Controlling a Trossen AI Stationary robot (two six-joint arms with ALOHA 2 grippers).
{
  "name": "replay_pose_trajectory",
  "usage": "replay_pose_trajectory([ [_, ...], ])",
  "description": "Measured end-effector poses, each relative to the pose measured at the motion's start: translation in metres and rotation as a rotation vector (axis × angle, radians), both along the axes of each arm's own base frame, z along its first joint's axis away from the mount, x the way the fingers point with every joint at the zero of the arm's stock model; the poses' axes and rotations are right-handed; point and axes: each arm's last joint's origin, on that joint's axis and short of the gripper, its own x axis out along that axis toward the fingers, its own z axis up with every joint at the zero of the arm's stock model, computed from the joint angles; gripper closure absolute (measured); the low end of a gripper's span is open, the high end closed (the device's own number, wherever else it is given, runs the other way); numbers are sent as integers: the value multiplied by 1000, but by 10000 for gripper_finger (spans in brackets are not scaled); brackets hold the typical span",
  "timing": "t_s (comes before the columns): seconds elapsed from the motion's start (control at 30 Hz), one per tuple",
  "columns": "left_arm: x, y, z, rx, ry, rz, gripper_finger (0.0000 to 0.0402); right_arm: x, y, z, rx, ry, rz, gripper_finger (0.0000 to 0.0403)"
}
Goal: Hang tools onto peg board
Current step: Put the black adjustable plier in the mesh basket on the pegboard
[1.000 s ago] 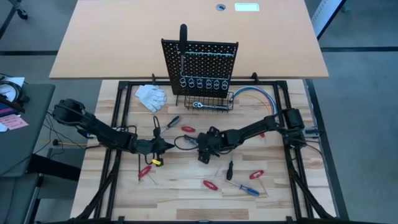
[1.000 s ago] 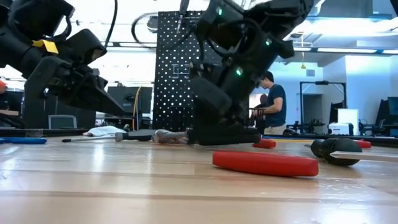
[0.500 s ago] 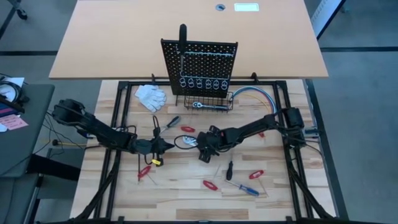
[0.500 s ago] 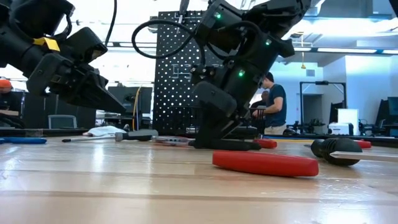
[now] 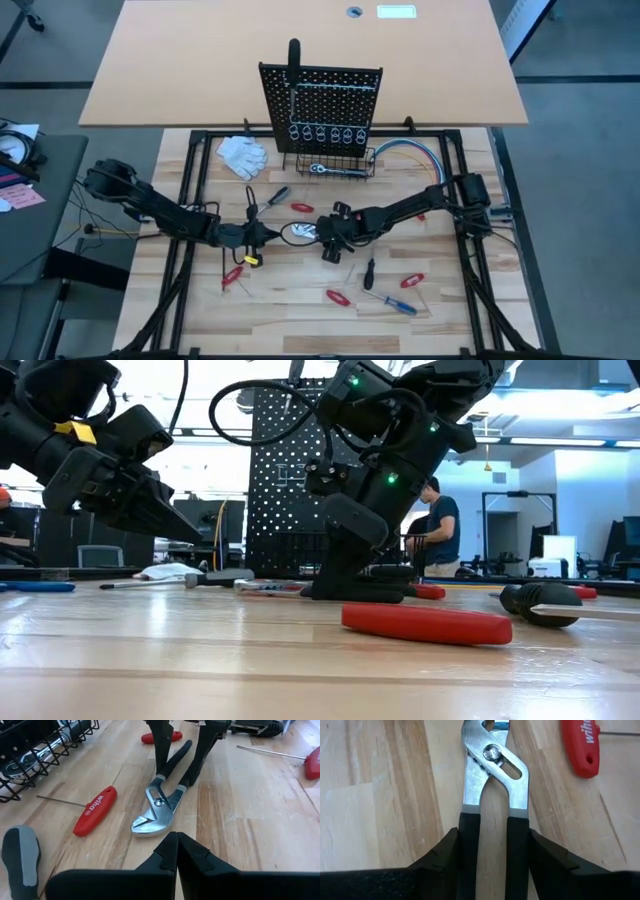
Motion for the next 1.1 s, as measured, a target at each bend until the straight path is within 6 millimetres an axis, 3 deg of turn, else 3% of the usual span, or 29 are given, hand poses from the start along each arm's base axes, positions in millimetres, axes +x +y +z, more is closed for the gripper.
replay_pose_trajectory([
  [0.47,0,0,0,-1,1,1,401,-7,-4,47,-119,-100,11,225],
  [0.63,0,0,0,-6,0,3,401,-12,-12,75,-235,-153,-9,225],
  [0.83,0,0,0,-9,-6,3,401,-21,-56,102,-441,-125,-34,225],
  [1.1,0,0,1,-9,-9,3,401,-29,-118,95,-534,23,-67,226],
])
